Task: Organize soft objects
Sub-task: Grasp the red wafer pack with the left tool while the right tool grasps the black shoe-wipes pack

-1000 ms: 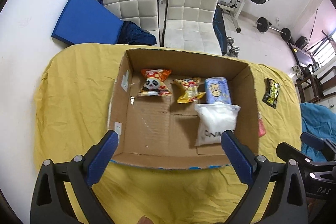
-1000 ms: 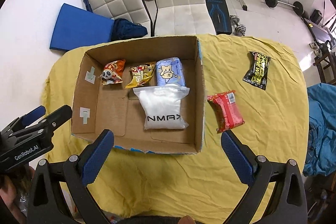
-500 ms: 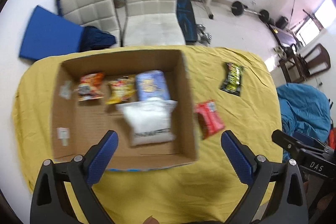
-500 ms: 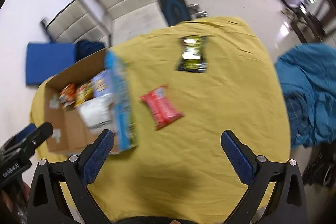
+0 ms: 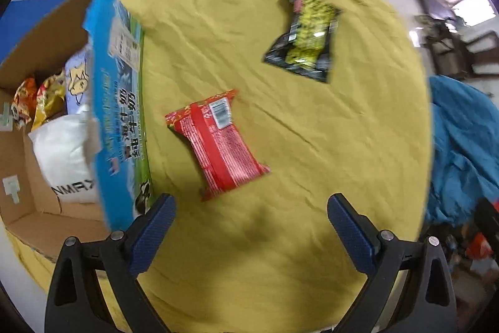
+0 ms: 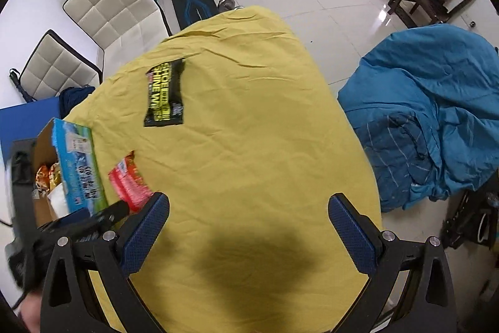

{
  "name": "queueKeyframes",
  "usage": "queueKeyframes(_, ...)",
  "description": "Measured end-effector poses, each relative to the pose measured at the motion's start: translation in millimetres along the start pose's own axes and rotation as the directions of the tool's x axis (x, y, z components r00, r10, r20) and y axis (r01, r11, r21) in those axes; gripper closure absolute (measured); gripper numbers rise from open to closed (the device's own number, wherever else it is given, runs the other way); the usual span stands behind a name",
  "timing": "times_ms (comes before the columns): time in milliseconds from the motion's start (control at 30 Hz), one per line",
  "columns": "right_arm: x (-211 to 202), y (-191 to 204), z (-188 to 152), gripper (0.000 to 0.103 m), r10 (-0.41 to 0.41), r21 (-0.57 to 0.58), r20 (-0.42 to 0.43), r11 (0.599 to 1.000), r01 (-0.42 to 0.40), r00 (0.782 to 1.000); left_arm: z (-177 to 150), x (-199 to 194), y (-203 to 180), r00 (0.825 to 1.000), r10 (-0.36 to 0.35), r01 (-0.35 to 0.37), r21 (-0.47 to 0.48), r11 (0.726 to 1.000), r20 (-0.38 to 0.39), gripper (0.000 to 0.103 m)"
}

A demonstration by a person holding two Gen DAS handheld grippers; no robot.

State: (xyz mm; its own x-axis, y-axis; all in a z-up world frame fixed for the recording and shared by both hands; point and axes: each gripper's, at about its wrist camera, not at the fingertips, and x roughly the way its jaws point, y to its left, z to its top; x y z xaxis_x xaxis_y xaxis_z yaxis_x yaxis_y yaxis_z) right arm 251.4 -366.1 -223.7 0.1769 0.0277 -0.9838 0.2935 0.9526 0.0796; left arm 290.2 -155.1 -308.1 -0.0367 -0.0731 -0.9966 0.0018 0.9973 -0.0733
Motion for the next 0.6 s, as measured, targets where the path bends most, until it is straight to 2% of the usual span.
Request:
queueKeyframes(133, 19.1, -6.1, 25.7, 0.0, 0.004, -0.05, -0.014, 0.999, -0.005, 1.0, 18.2, 43.2, -5.5, 0.994, 0.079, -0.082, -0.037, 0.996, -0.071, 0.004)
queueKeyframes(267, 31.4, 11.2, 47.2, 0.0, 0.015, -0.124, -0.018, 0.992, -0.018, 1.0, 31.3, 72.8, -8.2, 0.985, 0.119, -0.129, -0.074, 0.989, -0.127, 0.004)
queueKeyframes(300, 36.5, 16.4, 52.7, 0.0, 0.025, -0.137, -0.026, 0.99, -0.028, 0.999, 35.1, 80.4, -8.9, 0.984, 0.114, -0.126, -0.082, 0.989, -0.139, 0.008)
queueKeyframes(333, 44.4, 22.8, 60.3, 0.0, 0.042, -0.149, -0.041, 0.988, -0.048, 0.998, 37.7, 85.7, -8.4, 0.982, 0.119, -0.133, -0.089, 0.987, -0.149, 0.023)
queueKeyframes(400, 56.4, 35.0, 69.7, 0.0, 0.074, -0.158, -0.071, 0.984, -0.085, 0.995, 41.9, 93.0, -5.0, 0.977, 0.132, -0.152, -0.115, 0.982, -0.165, 0.035)
queueKeyframes(467, 73.2, 51.3, 81.6, 0.0, 0.107, -0.167, -0.099, 0.978, -0.122, 0.989, 44.8, 93.1, 0.2, 0.981, 0.117, -0.14, -0.146, 0.979, -0.152, 0.045)
queueKeyframes(500, 83.8, 60.5, 88.2, 0.0, 0.118, -0.168, -0.115, 0.976, -0.137, 0.986, 46.8, 91.4, 1.8, 0.984, 0.111, -0.133, -0.16, 0.978, -0.143, 0.054)
queueKeyframes(600, 119.0, 88.1, 105.6, 0.0, 0.159, -0.155, -0.179, 0.97, -0.188, 0.971, 57.1, 85.2, 4.3, 0.988, 0.102, -0.121, -0.164, 0.979, -0.119, 0.058)
